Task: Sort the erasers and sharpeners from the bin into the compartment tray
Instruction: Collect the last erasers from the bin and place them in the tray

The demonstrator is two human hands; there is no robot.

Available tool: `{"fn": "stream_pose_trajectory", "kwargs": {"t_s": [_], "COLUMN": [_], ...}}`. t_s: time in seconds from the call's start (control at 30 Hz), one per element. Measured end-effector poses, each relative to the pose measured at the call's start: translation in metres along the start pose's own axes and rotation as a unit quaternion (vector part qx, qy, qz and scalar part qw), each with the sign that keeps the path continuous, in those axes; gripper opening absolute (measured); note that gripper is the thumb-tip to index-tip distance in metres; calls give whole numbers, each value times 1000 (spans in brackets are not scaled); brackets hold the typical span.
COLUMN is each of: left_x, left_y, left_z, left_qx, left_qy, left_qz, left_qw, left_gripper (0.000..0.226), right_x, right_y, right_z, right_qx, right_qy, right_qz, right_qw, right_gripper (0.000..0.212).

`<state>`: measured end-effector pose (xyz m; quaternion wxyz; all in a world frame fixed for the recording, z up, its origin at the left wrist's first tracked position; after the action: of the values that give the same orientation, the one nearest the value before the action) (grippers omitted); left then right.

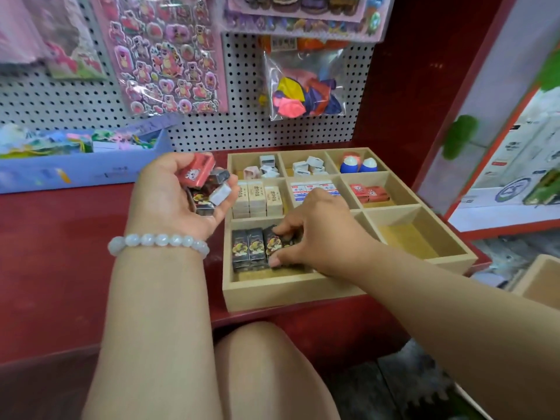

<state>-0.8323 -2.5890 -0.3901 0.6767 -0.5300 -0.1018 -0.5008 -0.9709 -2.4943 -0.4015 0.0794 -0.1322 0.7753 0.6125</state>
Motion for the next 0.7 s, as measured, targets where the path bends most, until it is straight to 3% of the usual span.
{"fn": "stream_pose_trajectory", "kwargs": {"t_s": [0.3,0.47,0.57,0.7], "left_x": [-12,-21,-27,-29], "left_y": [-13,-22,-28,-31], "left_z": [4,1,3,6], "left_qx": [-31,-58,-84,-93], "left_qy": [33,57,60,64], "left_qz": [-19,-37,-58,-115], "left_qw": [999,996,993,987], "left_gripper": [16,24,28,28], "right_x": [-2,4,1,-2], "right_y": [5,33,38,35], "right_z": [-2,-6,-11,-16], "right_qx": [-15,140,158,152], "right_qy": [33,-49,-60,-66], "right_qz": [-4,-217,-257,-296], "right_qw": [999,965,952,941], "right_gripper": [22,29,36,20]}}
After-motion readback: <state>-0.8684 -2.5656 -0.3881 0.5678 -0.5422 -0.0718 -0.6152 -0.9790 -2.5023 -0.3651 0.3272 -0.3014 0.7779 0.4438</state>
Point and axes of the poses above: each hand's wrist, its own z-axis away from the middle knuckle, its own y-axis out of the back of the hand, x = y × z, the point moved 4 cm from there along -z, towards the middle knuckle, and after that the axes turned 9 degrees about y, right-handed, at the moved point
